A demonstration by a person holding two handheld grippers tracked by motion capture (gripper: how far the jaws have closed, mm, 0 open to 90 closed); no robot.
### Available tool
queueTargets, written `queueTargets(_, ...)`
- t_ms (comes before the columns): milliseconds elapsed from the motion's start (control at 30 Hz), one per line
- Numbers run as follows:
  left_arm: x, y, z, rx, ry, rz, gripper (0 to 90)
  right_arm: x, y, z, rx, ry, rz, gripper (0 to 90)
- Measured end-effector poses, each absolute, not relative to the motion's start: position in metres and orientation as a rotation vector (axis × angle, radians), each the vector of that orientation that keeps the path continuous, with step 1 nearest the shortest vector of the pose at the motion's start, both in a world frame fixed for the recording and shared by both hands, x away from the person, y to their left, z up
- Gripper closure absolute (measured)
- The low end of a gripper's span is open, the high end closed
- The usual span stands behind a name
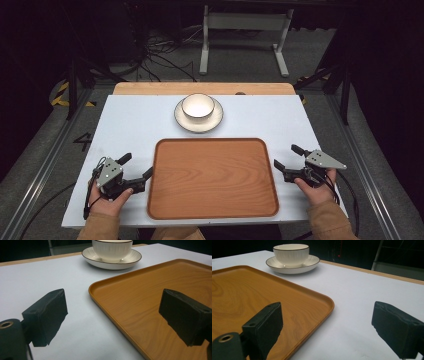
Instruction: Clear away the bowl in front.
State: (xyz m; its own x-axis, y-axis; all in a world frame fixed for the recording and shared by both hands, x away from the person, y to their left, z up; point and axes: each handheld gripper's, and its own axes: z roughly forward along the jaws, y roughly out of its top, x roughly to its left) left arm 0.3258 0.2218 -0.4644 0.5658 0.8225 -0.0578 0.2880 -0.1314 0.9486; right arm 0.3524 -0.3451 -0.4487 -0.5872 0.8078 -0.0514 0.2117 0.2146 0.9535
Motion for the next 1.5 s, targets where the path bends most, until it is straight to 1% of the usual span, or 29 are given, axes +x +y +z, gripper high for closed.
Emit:
queueTargets(300,0.331,0.217,-0.454,1.675,0.929,0.590,9.2,0.351,-0.346,-0.449,0.947,1.923,1.401,11.1)
queueTargets(600,0.337,0.207,-0.435,1.680,0.892,0.585,9.2,0.348,-0.350,-0.450,0.962,1.914,1.402,11.3)
queueTargets(1000,0.354,0.193,-0.414,1.679,0.854,0.558,9.0,0.344,-0.356,-0.450,0.975,1.902,1.410,11.2)
queueTargets(1500,0.379,0.178,-0.399,1.712,0.820,0.546,9.0,0.343,-0.360,-0.452,0.992,1.899,1.415,11.1)
